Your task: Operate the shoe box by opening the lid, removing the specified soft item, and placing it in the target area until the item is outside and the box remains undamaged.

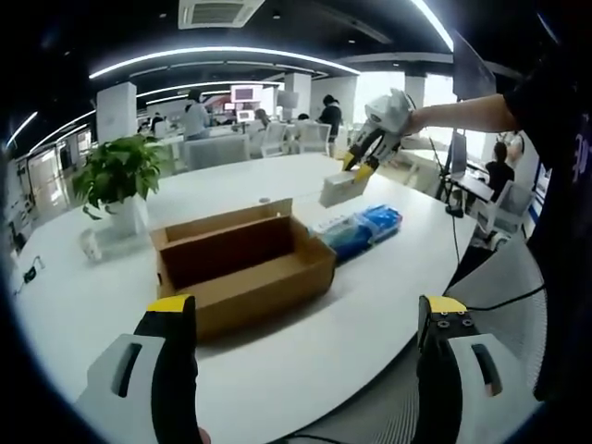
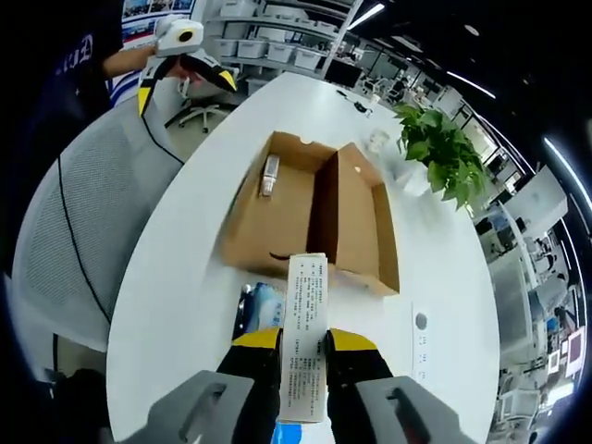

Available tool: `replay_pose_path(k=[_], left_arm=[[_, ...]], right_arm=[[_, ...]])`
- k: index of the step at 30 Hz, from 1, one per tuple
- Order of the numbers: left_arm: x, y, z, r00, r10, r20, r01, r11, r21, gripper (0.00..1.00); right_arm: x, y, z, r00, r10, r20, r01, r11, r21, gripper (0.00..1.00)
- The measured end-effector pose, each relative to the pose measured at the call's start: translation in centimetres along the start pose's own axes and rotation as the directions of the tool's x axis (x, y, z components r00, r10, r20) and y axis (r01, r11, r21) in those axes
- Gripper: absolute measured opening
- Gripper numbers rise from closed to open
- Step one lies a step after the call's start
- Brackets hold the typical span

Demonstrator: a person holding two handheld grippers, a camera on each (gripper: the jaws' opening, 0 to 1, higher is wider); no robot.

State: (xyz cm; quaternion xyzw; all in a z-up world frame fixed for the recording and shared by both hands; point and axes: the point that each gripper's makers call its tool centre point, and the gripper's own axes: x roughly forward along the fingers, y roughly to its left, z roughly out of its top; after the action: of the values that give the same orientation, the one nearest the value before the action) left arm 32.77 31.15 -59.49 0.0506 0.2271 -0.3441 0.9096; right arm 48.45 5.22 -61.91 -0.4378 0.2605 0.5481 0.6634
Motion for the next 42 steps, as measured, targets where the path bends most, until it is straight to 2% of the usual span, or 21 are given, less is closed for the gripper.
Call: replay_pose_path(k=[11, 24, 30, 36, 42], left_arm=[[0.7, -0.8, 0.3, 1.0, -0.017, 0.001, 0.017, 1.0, -0.001, 0.99], [1.1, -0.4, 0.1, 1.0, 0.001, -0.004, -0.001, 1.0, -0.008, 0.99], [1.5, -0.3, 0.2, 1.0, -0.001, 0.0, 0.001, 1.0, 0.002, 0.99], [1.7, -0.2, 0.9, 0.999, 0.001, 0.034, -0.001, 1.0, -0.007, 0.99], [2.0, 0.0, 0.5, 1.0, 0.008, 0.011, -0.008, 1.0, -0.002, 0.99]], right_arm=[[-0.7, -0.6, -3.2, 0.999, -0.021, -0.05, 0.021, 1.0, 0.002, 0.13], [-0.7, -1.4, -7.2, 0.994, -0.039, -0.098, 0.042, 0.999, 0.028, 0.13], [-0.3, -1.7, -8.6, 0.993, -0.042, -0.114, 0.046, 0.998, 0.039, 0.14], [0.3, -1.7, -10.0, 0.991, -0.03, -0.131, 0.036, 0.998, 0.048, 0.14], [1.1, -2.0, -11.3, 0.989, -0.025, -0.144, 0.033, 0.998, 0.054, 0.14]])
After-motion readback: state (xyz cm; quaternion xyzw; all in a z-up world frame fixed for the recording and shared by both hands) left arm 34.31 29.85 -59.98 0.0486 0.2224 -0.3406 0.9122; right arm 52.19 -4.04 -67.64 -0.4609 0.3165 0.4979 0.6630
